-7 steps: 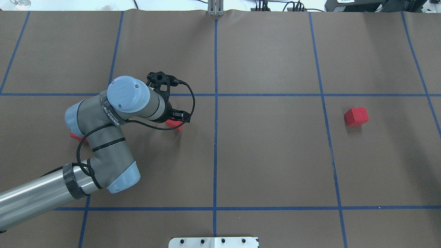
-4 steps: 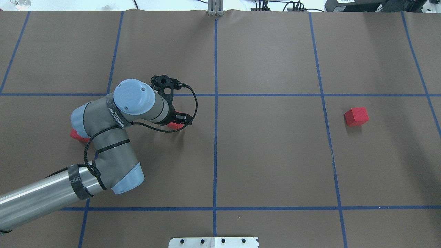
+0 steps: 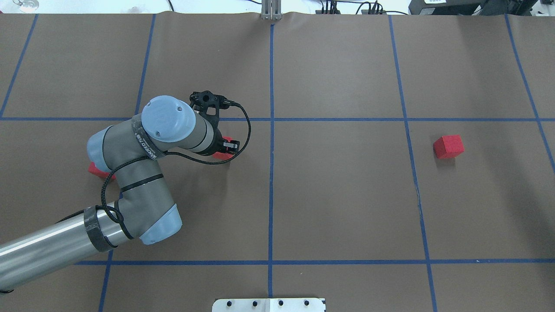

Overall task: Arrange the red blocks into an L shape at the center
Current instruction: 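Carry the red cube with the left gripper to the grid center and release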

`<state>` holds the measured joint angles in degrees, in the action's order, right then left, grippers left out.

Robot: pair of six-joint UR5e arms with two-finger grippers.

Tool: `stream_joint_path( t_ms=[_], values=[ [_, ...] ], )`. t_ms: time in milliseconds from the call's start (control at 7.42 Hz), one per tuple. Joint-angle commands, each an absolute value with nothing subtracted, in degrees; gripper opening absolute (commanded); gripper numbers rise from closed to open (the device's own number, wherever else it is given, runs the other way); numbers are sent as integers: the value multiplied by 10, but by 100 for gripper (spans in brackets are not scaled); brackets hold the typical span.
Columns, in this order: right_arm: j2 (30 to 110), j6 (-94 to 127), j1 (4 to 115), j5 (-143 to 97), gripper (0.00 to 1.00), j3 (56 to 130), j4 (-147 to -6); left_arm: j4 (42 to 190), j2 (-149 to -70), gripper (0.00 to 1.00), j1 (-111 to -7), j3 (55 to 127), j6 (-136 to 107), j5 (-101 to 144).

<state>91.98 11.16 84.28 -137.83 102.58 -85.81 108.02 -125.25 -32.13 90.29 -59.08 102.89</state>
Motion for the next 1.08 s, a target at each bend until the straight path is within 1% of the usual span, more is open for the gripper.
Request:
stream_joint_path(
  t_ms=[0, 404, 943],
  values=[
    [918, 112, 843, -1382, 99, 1027, -859, 1004, -1328, 0, -323, 886, -629, 1027],
    [918, 112, 842, -1385, 99, 1027, -856, 1009, -1449, 0, -323, 738, -672, 1013],
    [915, 112, 842, -1384, 99, 1026, -857, 1026, -1453, 0, -320, 702, -674, 1012]
  ],
)
